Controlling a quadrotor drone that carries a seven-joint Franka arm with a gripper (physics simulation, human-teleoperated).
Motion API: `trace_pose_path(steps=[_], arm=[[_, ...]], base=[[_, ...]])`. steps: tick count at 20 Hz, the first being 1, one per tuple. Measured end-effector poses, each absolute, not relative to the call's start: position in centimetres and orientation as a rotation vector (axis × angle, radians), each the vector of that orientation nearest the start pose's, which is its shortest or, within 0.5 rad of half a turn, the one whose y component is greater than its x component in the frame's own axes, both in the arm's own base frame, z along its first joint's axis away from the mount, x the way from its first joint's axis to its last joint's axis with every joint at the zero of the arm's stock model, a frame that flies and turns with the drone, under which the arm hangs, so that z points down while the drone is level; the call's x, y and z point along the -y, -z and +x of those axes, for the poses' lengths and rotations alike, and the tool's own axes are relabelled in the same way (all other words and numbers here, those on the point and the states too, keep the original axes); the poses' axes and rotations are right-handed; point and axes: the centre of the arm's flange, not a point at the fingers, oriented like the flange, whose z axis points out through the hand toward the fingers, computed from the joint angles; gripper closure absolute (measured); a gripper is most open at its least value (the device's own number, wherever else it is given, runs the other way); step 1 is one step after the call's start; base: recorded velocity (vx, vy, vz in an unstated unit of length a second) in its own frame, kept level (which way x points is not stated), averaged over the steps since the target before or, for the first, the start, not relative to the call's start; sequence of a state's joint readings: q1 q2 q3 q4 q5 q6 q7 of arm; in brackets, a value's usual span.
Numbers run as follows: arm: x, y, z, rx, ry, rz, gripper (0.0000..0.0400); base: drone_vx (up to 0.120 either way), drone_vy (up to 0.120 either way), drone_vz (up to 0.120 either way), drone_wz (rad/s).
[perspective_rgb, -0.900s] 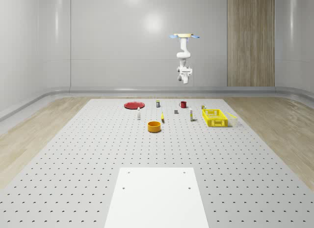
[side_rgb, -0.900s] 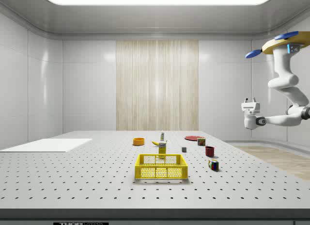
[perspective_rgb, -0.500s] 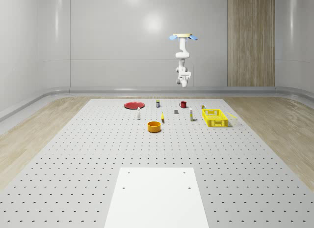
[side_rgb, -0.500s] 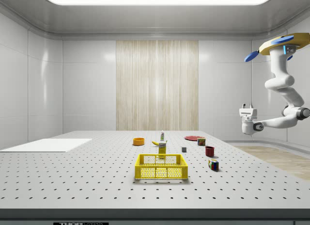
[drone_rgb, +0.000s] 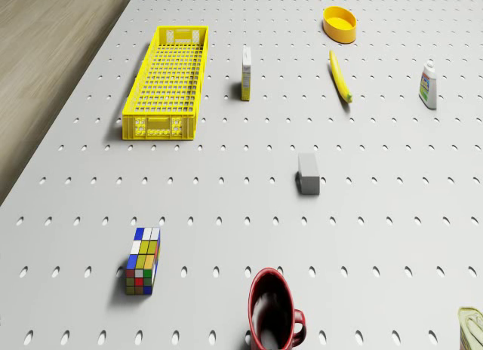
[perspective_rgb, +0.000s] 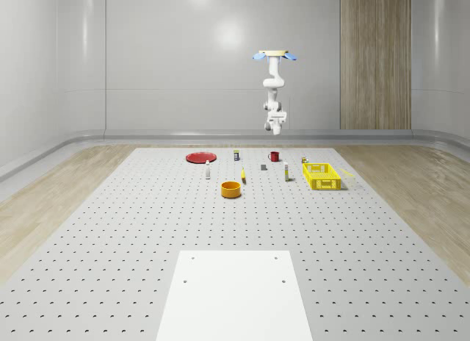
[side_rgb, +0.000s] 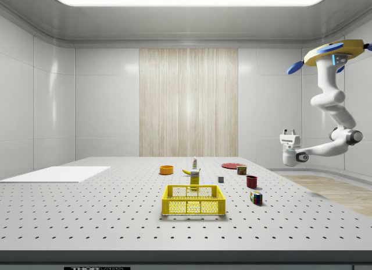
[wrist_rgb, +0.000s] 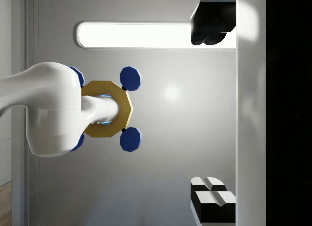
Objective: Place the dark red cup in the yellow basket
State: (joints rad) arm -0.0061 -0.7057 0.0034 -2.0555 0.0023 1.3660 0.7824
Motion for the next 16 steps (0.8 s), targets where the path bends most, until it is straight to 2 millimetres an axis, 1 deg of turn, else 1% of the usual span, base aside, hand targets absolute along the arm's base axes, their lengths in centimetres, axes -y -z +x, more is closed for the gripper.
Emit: trace_pose_path(steps=[6, 16], arm=[[0.00, -69.01, 30.41, -1.199, 0.030, -2.895, 0.0000], [-0.01, -69.13, 30.35, -1.198, 0.042, -2.893, 0.0000]], base=[[0.120, 0.000, 0.000, 0.000], [0.120, 0.000, 0.000, 0.000]])
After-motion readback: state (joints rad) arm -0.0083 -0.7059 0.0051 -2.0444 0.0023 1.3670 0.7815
